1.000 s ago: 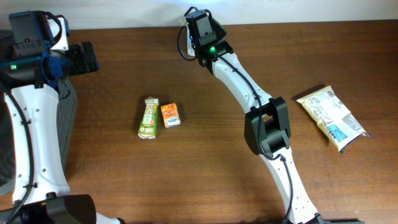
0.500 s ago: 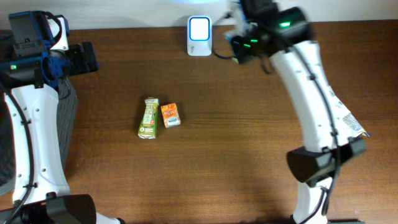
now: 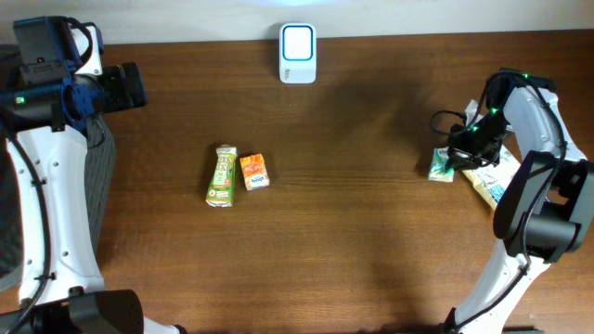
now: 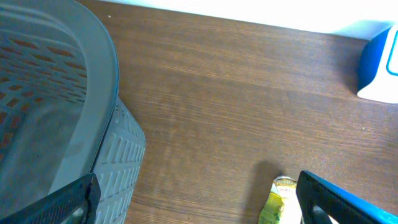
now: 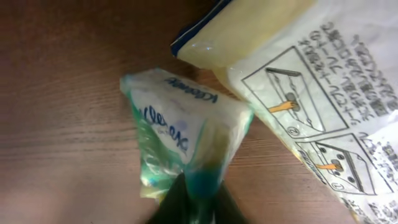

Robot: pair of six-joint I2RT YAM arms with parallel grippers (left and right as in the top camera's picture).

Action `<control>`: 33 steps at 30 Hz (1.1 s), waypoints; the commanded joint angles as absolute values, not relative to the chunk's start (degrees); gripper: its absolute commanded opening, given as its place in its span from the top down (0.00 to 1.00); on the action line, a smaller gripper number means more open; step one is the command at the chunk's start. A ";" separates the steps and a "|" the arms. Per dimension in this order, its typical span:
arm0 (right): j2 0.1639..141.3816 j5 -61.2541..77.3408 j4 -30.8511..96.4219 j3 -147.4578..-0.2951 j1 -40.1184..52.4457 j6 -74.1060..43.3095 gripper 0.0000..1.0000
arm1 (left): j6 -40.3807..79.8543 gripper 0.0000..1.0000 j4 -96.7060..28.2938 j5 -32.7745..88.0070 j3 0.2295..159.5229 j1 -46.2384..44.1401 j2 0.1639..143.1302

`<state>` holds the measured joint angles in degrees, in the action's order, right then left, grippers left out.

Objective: Scan the item barcode
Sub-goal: 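Carry the tissue pack right and drop it beside the wipes pack, then reach the right gripper to the orange tissue box and grasp it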

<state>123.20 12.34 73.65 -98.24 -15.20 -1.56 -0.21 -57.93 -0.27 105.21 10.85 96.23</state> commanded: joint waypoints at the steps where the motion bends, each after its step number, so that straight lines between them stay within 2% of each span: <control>1: 122.19 13.52 73.71 -98.37 -15.40 -1.98 0.38 | -0.89 0.01 -58.00 -0.25 105.36 10.94 96.31; 3: 122.17 14.02 76.86 -102.04 -15.92 -1.96 0.26 | -0.86 0.01 -58.00 -0.25 105.36 10.94 96.31; 7: 121.89 14.87 90.87 -121.27 -12.27 0.60 0.17 | -0.89 0.01 -58.00 -0.25 105.36 10.94 96.31; 8: 121.86 16.62 92.18 -124.84 -9.19 0.60 0.05 | -0.86 0.01 -58.00 -0.25 105.36 10.94 96.31; 9: 121.86 21.37 91.02 -125.36 -6.07 0.58 0.01 | -0.89 0.01 -58.00 -0.25 105.36 10.94 96.31; 11: 122.26 31.22 85.71 -123.90 0.97 0.58 0.01 | -0.89 0.01 -58.00 -0.25 105.36 10.94 96.31; 13: 122.32 32.14 79.20 -121.75 11.11 0.58 0.00 | -0.89 0.01 -58.00 -0.25 105.36 10.94 96.31; 15: 122.32 30.22 75.00 -120.40 18.76 -0.10 0.16 | -0.89 0.01 -58.00 -0.25 105.36 10.94 96.31; 18: 122.32 20.01 62.17 -114.34 32.97 -10.79 0.48 | -0.89 0.01 -57.98 -0.25 105.36 10.94 96.31; 19: 122.32 17.02 58.19 -112.14 36.23 -12.91 0.53 | -0.89 0.01 -57.98 -0.25 105.36 10.94 96.31; 22: 122.32 11.86 46.68 -104.36 43.18 -15.59 0.76 | -0.86 0.01 -58.00 -0.25 105.36 10.94 96.31; 24: 122.37 6.87 41.15 -99.37 44.36 -17.91 0.89 | -0.89 0.01 -58.00 -0.25 105.36 10.94 96.31; 26: 122.67 4.32 36.07 -96.60 43.81 -18.65 0.96 | -0.89 0.01 -58.00 -0.25 105.36 10.94 96.31; 33: 130.67 5.58 31.20 -96.40 43.53 -18.98 0.96 | -0.89 0.01 -58.00 -0.25 105.36 10.94 96.31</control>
<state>128.51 4.29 31.07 -96.82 43.59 -18.31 -0.21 -57.93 -0.25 105.21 10.85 96.23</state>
